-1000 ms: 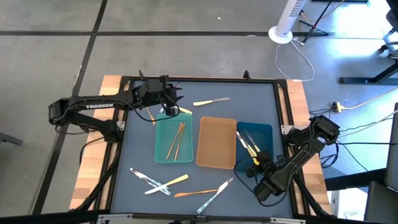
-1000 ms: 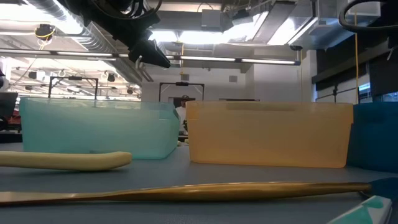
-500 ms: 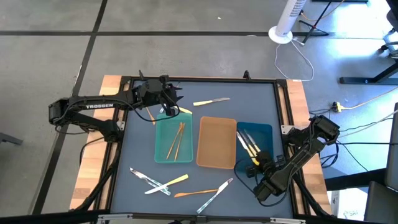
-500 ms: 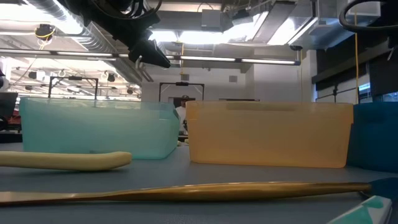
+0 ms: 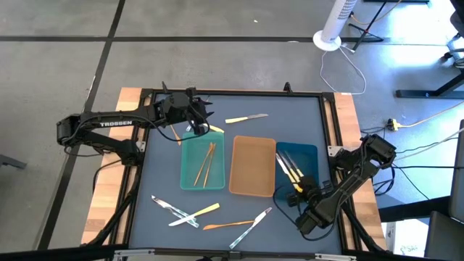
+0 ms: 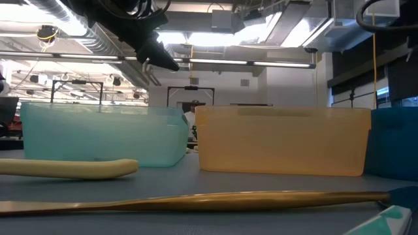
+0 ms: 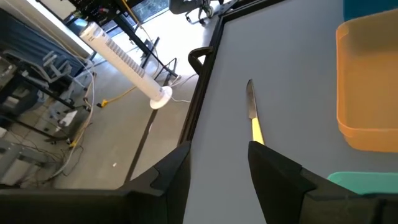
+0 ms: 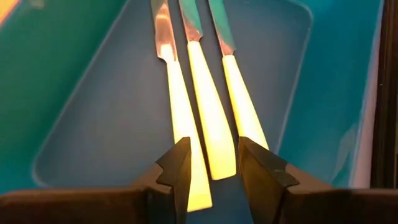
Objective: Sort silverware by color (type)
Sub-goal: Put the blue knife into the orange bin
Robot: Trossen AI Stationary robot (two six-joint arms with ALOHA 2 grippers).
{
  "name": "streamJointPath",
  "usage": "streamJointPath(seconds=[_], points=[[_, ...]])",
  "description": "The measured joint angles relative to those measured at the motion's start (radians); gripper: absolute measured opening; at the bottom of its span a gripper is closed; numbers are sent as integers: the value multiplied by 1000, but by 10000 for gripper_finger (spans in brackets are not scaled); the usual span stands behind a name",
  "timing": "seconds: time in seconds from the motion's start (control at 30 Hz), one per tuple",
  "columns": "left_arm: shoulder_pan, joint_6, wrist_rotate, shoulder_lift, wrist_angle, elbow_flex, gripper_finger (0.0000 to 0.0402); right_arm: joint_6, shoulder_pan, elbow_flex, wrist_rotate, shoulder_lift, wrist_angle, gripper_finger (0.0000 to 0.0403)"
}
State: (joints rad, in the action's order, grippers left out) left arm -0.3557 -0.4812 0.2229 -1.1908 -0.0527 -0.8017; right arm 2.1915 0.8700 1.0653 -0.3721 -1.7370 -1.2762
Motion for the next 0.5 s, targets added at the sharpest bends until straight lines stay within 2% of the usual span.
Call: streamJointPath(seconds=[0.33,0.5], points=[[-10,145,0,0,3,0,153,3,0,144,-3,0,-235,120],[-46,256,0,0,5,-4,153,-3,-1,213,-93,9,-292,120]])
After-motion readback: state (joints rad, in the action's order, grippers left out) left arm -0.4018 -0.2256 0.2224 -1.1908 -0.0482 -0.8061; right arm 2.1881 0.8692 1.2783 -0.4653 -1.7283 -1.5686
